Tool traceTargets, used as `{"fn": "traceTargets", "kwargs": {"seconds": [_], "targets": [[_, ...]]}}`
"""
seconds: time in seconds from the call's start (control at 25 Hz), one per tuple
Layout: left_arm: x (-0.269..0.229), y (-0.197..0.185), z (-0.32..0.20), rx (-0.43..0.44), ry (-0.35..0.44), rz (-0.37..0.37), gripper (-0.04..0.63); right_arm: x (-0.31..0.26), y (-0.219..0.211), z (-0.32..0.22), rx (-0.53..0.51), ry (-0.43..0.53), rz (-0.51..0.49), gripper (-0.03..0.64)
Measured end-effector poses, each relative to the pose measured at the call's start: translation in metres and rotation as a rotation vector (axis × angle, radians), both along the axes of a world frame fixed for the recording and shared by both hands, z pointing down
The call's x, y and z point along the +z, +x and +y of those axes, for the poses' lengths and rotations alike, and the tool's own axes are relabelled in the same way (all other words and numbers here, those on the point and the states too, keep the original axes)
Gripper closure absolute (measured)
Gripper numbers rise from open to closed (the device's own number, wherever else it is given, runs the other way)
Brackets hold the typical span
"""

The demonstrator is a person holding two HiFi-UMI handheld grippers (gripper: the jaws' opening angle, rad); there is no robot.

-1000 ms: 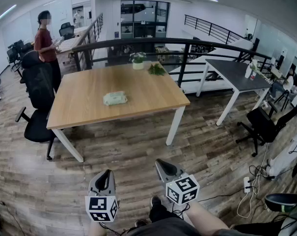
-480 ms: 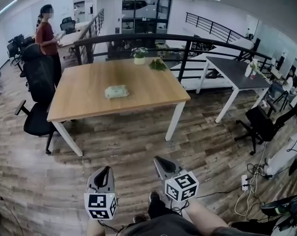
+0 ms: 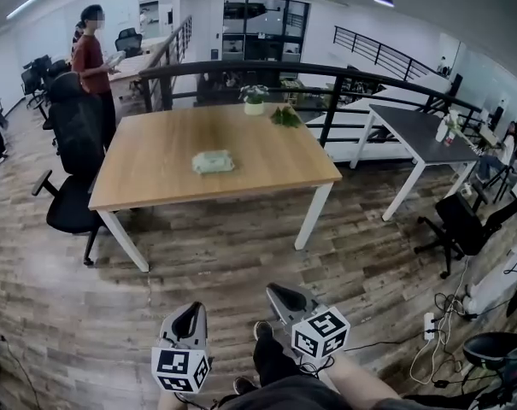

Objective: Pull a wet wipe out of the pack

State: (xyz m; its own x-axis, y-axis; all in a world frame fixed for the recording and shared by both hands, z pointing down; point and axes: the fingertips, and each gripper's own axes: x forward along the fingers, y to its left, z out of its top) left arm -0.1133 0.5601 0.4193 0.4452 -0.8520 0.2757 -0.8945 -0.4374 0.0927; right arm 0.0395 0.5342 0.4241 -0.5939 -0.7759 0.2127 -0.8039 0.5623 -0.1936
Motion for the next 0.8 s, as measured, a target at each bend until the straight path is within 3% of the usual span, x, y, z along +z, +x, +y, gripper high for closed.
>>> {"fn": "traceTargets", "kwargs": {"seconds": [0.44, 0.8], "targets": [[0.007, -0.012, -0.064, -0.032, 0.024, -0.091, 0.569, 0.028, -0.014, -0.068, -0.054, -0.064, 0.031, 0.586], [0.009, 0.016, -0.165, -0.016, 0.025, -0.130, 0.569, 0.031, 0.022, -0.173, -0.012, -0.102, 0.001, 0.586]]}}
